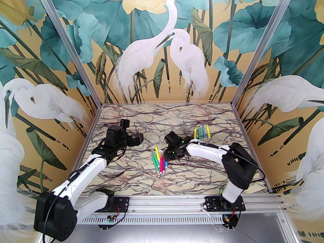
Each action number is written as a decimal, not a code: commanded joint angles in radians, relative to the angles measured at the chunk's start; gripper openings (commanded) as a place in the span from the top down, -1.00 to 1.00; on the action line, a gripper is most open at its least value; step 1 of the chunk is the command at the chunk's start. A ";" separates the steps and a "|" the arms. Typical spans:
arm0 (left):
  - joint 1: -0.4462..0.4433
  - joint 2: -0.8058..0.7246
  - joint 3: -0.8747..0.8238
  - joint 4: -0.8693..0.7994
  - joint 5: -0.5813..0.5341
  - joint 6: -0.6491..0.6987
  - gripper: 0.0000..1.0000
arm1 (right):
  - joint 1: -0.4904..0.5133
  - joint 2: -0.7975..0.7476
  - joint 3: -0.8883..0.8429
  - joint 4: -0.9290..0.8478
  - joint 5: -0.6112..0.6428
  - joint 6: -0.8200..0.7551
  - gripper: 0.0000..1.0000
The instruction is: Open the pen caps
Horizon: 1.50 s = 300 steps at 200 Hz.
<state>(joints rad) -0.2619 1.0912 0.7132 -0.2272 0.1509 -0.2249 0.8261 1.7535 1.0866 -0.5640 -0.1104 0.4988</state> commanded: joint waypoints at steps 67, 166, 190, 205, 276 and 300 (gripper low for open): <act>0.004 -0.045 -0.020 0.023 -0.029 -0.014 -0.99 | 0.011 0.081 0.051 -0.006 -0.005 -0.002 0.08; 0.004 -0.045 -0.024 0.020 -0.034 -0.012 -0.99 | 0.013 0.139 0.120 -0.145 0.171 0.001 0.21; 0.005 -0.041 -0.027 0.029 -0.025 -0.016 -0.99 | 0.015 0.147 0.132 -0.176 0.211 -0.003 0.27; 0.004 -0.039 -0.032 0.035 -0.016 -0.018 -0.99 | 0.016 0.158 0.136 -0.179 0.218 -0.005 0.28; 0.004 -0.026 -0.044 0.053 0.033 -0.028 -0.98 | 0.018 0.197 0.151 -0.157 0.198 -0.008 0.62; 0.004 0.007 -0.037 0.061 0.084 -0.036 -0.96 | 0.018 0.178 0.143 -0.147 0.204 -0.007 0.77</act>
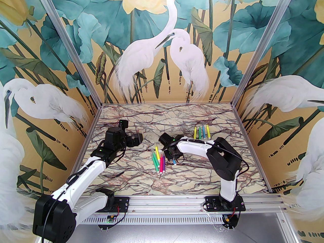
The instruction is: Open the pen caps
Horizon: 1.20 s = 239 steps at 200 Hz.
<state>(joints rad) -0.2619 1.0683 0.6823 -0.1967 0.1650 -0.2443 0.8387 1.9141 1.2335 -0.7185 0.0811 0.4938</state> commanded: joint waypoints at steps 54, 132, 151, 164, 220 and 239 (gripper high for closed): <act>0.003 0.080 -0.015 0.133 0.164 -0.119 -0.91 | 0.002 -0.193 -0.153 0.220 0.006 -0.021 0.98; -0.038 0.229 0.040 0.282 0.467 -0.217 -0.70 | 0.000 -0.430 -0.329 0.513 -0.060 -0.074 1.00; -0.068 0.266 0.071 0.307 0.529 -0.225 -0.67 | 0.000 -0.450 -0.330 0.541 -0.084 -0.087 1.00; -0.094 0.296 0.097 0.315 0.568 -0.226 -0.64 | 0.001 -0.460 -0.328 0.559 -0.104 -0.094 1.00; -0.146 0.376 0.156 0.361 0.582 -0.270 -0.50 | 0.003 -0.490 -0.325 0.593 -0.160 -0.129 1.00; -0.151 0.390 0.166 0.357 0.587 -0.270 -0.45 | 0.003 -0.496 -0.325 0.600 -0.171 -0.133 1.00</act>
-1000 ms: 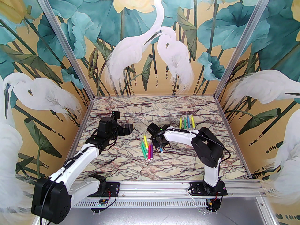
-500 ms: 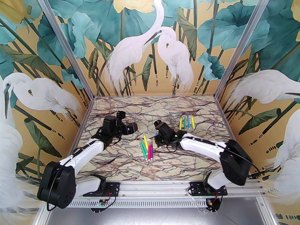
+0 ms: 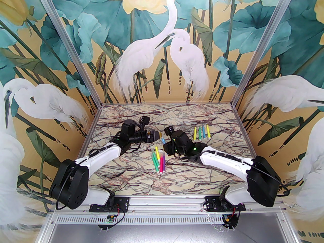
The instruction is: Open the pen caps
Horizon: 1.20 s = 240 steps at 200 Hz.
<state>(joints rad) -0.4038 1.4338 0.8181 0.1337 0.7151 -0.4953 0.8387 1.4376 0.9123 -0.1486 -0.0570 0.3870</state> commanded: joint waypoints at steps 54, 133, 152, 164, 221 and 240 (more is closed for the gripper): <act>-0.017 0.042 0.051 0.006 0.060 -0.013 -0.23 | 0.005 -0.008 0.004 0.034 -0.046 -0.033 1.00; -0.019 0.075 0.068 -0.004 0.092 -0.014 0.26 | 0.008 0.002 0.021 0.018 -0.037 -0.043 1.00; -0.018 0.079 0.069 -0.009 0.094 -0.015 0.37 | 0.008 0.001 0.022 0.017 -0.032 -0.043 1.00; -0.018 0.079 0.070 -0.011 0.093 -0.014 0.43 | 0.008 0.001 0.023 0.016 -0.028 -0.041 1.00; -0.018 0.077 0.080 -0.027 0.101 -0.012 0.79 | 0.008 0.002 0.019 0.022 -0.007 -0.033 0.47; -0.018 0.075 0.082 -0.027 0.112 -0.015 0.83 | 0.008 0.014 0.032 0.019 -0.008 -0.029 0.34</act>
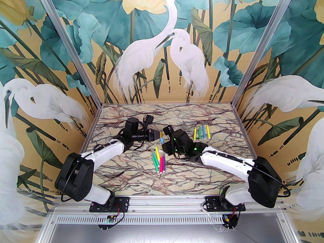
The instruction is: Open the pen caps
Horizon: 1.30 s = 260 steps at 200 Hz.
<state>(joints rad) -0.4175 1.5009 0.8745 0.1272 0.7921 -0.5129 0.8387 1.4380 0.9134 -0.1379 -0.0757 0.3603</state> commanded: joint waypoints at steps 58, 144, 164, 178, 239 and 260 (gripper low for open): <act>-0.005 0.001 0.025 -0.028 0.054 0.001 0.87 | 0.008 0.063 0.076 -0.016 -0.014 0.014 0.22; -0.005 -0.012 0.022 0.003 0.064 -0.015 0.89 | 0.007 0.079 0.079 -0.023 -0.009 0.017 0.33; -0.004 -0.016 0.021 0.013 0.059 -0.022 0.89 | 0.007 0.073 0.072 -0.026 -0.008 0.017 0.44; -0.004 -0.017 0.021 0.017 0.050 -0.027 0.89 | 0.007 0.069 0.067 -0.028 -0.007 0.016 0.51; -0.001 -0.033 0.038 -0.007 -0.036 -0.026 0.97 | 0.007 0.040 0.027 -0.040 -0.017 0.003 0.85; 0.009 -0.032 0.068 -0.063 -0.087 -0.020 1.00 | 0.007 0.020 -0.007 -0.041 -0.021 -0.005 0.93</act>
<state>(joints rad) -0.4236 1.4982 0.8845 0.1017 0.8043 -0.5312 0.8406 1.5013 0.9558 -0.1402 -0.0803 0.3687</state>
